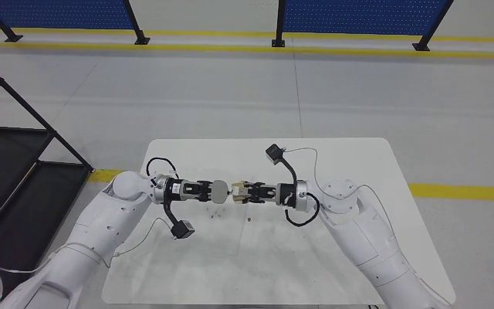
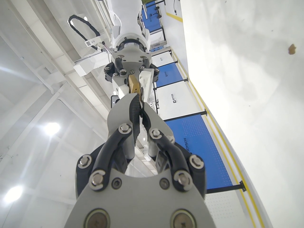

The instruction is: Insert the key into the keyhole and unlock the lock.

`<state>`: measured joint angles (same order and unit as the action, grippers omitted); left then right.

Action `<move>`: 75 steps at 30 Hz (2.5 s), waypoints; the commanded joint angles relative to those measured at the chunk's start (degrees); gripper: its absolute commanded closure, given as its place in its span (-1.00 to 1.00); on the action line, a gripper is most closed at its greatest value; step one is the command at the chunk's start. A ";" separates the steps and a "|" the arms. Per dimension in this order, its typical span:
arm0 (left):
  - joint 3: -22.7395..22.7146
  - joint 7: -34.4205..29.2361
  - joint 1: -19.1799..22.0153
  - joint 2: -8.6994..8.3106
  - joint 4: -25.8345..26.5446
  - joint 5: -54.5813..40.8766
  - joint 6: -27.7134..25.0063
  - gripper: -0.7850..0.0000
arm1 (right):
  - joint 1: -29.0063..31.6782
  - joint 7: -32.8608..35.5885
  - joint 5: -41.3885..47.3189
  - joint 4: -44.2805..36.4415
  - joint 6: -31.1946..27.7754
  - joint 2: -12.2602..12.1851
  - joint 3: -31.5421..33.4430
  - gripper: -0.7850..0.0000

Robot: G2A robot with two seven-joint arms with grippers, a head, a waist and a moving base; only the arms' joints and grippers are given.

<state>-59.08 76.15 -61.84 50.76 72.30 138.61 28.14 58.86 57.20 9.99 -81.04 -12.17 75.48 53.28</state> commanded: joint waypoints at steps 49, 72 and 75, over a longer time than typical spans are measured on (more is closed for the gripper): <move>0.31 -1.30 0.77 -1.30 -0.91 -2.86 1.30 -1.00 | -0.32 -1.59 -0.30 0.44 -1.04 -0.90 -0.01 1.00; -0.73 0.13 2.31 -1.51 -7.41 -10.07 -16.56 -1.00 | 0.71 -2.46 0.07 0.10 -1.00 -1.26 0.58 1.00; -0.99 -1.61 2.73 -1.58 -6.16 -12.86 -25.54 -1.00 | 0.71 -2.46 0.07 0.10 -1.00 -1.26 0.58 1.00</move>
<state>-59.84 75.34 -59.52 49.25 65.68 126.89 8.65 59.56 54.73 10.06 -80.93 -13.17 74.22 53.86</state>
